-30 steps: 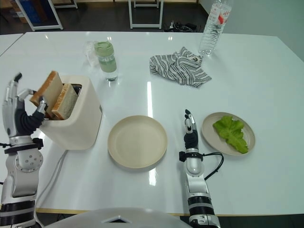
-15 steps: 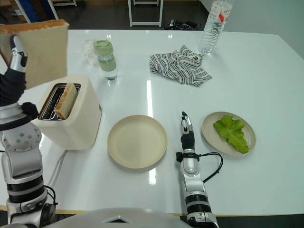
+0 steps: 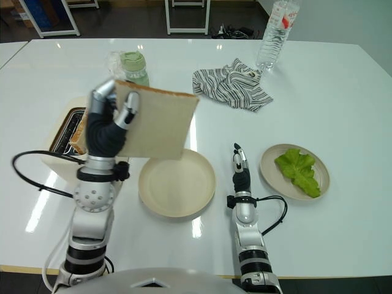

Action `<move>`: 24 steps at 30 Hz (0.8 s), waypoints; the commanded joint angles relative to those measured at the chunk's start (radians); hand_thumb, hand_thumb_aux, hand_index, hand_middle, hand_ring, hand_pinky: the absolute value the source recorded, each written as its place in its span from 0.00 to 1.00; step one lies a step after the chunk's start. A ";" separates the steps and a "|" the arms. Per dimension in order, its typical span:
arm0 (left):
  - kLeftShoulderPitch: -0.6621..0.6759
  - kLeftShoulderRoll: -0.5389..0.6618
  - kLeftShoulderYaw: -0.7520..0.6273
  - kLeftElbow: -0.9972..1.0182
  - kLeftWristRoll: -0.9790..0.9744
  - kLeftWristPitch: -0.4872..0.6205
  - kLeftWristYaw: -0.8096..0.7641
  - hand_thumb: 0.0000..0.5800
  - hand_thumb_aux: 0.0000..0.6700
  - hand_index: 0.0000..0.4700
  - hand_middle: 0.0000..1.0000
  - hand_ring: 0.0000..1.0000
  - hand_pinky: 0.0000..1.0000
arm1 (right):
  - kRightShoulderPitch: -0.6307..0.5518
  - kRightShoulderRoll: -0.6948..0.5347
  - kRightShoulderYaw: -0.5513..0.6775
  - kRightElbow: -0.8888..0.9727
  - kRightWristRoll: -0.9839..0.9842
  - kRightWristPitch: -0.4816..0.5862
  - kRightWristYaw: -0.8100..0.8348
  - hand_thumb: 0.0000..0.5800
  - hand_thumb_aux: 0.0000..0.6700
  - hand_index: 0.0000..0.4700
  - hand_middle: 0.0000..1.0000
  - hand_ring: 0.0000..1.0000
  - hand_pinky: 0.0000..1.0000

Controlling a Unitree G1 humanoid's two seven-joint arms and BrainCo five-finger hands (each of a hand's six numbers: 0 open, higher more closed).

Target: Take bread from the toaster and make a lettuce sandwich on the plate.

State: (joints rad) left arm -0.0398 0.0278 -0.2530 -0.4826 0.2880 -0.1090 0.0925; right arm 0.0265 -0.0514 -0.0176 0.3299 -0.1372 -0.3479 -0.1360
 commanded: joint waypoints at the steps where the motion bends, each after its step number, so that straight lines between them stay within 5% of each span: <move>1: 0.061 -0.040 -0.079 0.068 -0.017 0.002 -0.015 1.00 1.00 1.00 1.00 1.00 1.00 | 0.005 -0.005 0.000 0.000 -0.002 0.010 0.002 0.00 0.00 0.00 0.00 0.00 0.00; 8: 0.053 0.001 -0.087 0.219 0.094 -0.019 0.003 1.00 1.00 1.00 1.00 1.00 1.00 | 0.007 -0.007 -0.001 0.000 -0.003 0.013 0.002 0.00 0.00 0.00 0.00 0.00 0.00; 24: 0.052 -0.063 -0.008 0.510 -0.038 0.014 -0.013 1.00 1.00 1.00 1.00 1.00 1.00 | 0.014 -0.018 -0.001 -0.009 -0.009 0.024 0.005 0.00 0.00 0.00 0.00 0.00 0.00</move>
State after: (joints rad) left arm 0.0065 -0.0289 -0.2575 0.0144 0.2524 -0.1227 0.0801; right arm 0.0349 -0.0631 -0.0200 0.3262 -0.1381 -0.3364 -0.1311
